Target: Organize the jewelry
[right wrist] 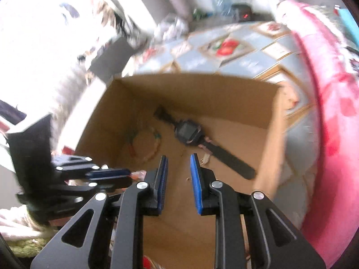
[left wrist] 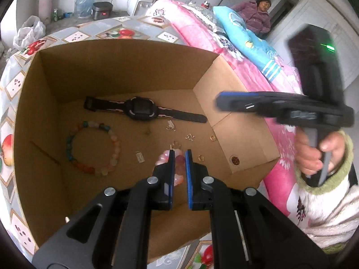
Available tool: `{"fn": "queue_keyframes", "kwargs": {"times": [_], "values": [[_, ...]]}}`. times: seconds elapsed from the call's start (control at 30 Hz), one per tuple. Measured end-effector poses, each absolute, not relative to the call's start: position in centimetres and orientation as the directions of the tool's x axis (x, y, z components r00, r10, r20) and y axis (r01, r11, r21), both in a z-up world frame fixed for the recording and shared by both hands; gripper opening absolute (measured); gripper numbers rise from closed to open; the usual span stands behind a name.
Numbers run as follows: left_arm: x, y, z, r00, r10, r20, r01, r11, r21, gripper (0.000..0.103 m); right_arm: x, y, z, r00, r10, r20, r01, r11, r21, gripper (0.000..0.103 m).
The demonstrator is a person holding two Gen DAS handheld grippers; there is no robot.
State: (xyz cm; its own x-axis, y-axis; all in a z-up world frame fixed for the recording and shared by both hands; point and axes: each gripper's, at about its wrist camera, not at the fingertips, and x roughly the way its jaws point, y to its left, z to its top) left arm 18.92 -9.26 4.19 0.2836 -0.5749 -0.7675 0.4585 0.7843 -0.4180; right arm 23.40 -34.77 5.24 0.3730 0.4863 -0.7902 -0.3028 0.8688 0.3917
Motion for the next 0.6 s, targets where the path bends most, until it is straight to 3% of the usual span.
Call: {"fn": "queue_keyframes", "kwargs": {"times": [0.17, 0.23, 0.3, 0.53, 0.6], "values": [[19.5, -11.1, 3.4, 0.239, -0.576, -0.782, 0.450, 0.779, -0.437, 0.009, 21.3, -37.7, 6.9, 0.458, 0.499, -0.736, -0.255, 0.867, 0.429, 0.021], [19.8, -11.2, 2.4, 0.231, -0.527, -0.818, 0.418, 0.813, -0.406, 0.014, 21.0, -38.5, 7.2, 0.472, 0.494, -0.730, -0.245, 0.869, 0.430, 0.021], [20.1, -10.7, 1.4, 0.195, -0.526, -0.828, 0.372, 0.821, -0.434, 0.033, 20.5, -39.3, 7.1, 0.490, 0.482, -0.726, -0.228, 0.875, 0.428, 0.021], [19.0, -7.6, 3.3, 0.294, -0.548, -0.783, 0.335, 0.826, -0.453, 0.036, 19.7, -41.3, 6.7, 0.530, 0.482, -0.697, -0.188, 0.869, 0.457, 0.022], [18.4, -6.5, 4.5, 0.345, -0.545, -0.764, 0.332, 0.832, -0.443, 0.045, 19.2, -41.7, 6.7, 0.540, 0.483, -0.690, -0.179, 0.866, 0.466, 0.022]]}}
